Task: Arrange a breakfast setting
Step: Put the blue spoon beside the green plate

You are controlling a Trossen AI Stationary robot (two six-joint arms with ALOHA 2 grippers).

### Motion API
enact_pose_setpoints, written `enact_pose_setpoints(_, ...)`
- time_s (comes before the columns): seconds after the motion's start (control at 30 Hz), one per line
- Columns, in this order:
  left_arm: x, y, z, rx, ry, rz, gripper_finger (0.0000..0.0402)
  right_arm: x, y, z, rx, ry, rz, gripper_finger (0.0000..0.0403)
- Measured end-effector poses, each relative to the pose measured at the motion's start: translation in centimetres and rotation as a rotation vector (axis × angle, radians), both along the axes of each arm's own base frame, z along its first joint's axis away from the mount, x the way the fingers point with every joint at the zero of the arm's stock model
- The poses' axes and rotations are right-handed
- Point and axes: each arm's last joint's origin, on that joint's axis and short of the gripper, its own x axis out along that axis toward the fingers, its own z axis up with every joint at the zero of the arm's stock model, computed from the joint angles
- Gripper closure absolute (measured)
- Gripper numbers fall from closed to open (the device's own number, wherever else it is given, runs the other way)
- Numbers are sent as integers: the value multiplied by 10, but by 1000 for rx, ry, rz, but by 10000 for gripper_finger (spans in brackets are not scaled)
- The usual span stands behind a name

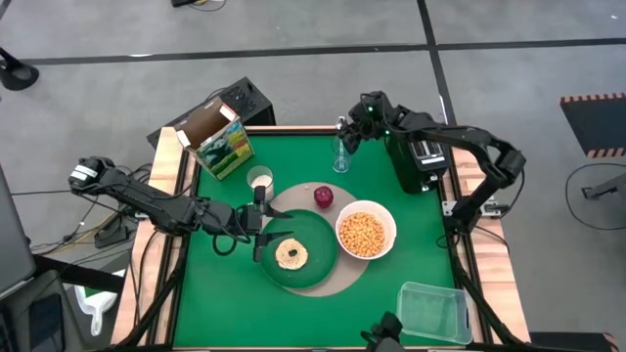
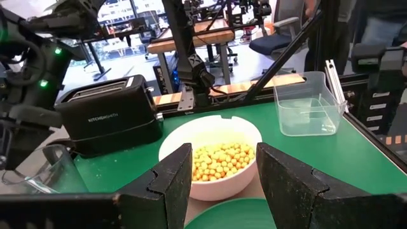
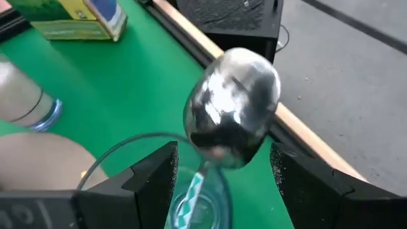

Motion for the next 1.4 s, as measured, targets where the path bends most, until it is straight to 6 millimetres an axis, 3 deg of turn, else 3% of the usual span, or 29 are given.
enact_pose_setpoints(0.6,0,1,0,0,0,5,239,3,-3,6,-79,-74,179,128)
enact_pose_setpoints(0.9,1,4,0,-14,0,18,239,5,-5,0,-72,-61,186,128)
enact_pose_setpoints(1.4,1,4,0,-17,-1,18,239,23,14,5,-207,-11,121,128)
